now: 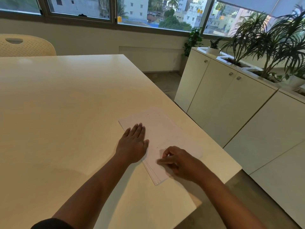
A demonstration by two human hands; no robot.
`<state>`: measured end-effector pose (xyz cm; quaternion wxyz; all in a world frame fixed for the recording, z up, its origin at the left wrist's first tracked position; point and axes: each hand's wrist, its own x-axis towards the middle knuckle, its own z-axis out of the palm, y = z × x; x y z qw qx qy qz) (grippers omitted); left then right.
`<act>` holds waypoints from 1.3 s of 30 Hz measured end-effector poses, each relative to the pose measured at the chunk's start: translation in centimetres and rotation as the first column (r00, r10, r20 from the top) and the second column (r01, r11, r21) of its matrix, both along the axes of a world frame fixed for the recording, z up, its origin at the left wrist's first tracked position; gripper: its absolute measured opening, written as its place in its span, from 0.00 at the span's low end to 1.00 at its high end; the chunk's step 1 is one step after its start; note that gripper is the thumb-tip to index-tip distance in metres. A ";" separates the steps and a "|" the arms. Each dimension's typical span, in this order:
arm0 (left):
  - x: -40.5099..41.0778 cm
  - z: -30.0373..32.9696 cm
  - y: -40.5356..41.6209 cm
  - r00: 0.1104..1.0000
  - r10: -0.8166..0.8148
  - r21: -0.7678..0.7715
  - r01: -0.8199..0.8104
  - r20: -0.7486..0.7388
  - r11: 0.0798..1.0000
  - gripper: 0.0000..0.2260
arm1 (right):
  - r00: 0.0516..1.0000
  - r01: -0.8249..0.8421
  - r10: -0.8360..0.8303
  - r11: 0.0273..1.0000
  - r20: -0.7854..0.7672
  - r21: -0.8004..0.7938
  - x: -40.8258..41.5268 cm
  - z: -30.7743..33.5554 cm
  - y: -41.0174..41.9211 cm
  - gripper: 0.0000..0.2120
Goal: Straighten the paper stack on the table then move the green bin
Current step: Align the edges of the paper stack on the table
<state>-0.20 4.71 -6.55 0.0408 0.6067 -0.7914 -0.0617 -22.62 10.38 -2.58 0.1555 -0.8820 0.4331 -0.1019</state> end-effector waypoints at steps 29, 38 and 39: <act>-3.3 -0.3 1.0 0.998 0.016 -0.047 -0.019 -0.058 0.999 0.27 | 0.929 0.297 -0.274 0.953 0.249 -0.059 1.9 -1.3 1.5 0.09; -2.7 0.1 0.3 0.996 -0.003 -0.045 -0.001 -0.084 0.999 0.26 | 0.937 0.284 -0.268 0.958 0.227 -0.044 2.8 -0.9 1.8 0.08; -2.4 0.2 0.1 0.997 -0.020 -0.068 0.015 -0.073 0.998 0.26 | 0.939 0.277 -0.265 0.960 0.218 -0.029 2.8 -0.8 1.8 0.08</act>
